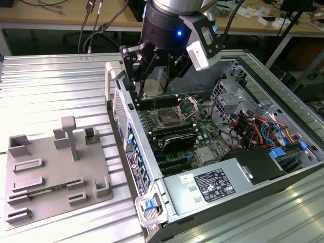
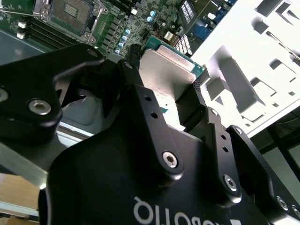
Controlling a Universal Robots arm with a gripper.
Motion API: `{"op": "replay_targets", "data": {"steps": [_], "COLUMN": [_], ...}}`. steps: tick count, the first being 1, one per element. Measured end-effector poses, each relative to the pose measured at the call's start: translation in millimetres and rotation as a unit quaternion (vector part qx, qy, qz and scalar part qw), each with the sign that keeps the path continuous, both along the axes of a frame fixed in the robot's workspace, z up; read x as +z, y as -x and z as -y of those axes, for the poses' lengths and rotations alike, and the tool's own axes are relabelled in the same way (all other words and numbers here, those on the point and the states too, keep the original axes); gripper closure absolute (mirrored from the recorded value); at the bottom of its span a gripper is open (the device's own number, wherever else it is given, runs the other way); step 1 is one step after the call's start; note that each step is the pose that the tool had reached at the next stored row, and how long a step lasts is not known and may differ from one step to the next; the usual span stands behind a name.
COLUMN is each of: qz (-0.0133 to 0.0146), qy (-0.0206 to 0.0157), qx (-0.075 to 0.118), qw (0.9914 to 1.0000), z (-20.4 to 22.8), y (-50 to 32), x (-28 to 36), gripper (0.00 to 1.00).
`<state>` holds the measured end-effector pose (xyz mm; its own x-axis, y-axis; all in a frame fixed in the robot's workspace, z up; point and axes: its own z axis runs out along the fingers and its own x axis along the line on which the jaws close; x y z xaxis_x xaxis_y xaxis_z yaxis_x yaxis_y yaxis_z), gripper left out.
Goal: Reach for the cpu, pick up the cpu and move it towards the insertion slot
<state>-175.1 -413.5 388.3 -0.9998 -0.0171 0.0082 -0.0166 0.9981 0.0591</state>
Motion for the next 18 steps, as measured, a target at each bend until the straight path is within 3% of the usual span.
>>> {"op": "replay_targets", "data": {"steps": [5,18], "qz": [-0.0001,-0.0001], "qy": [0.0,-0.0003], "qx": [0.0,0.0], "qw": [1.0,1.0], "z": [-2.0,-12.3], "y": [-0.7,-6.1], "x": [0.0,-0.1], "gripper": [0.45,0.45]}}
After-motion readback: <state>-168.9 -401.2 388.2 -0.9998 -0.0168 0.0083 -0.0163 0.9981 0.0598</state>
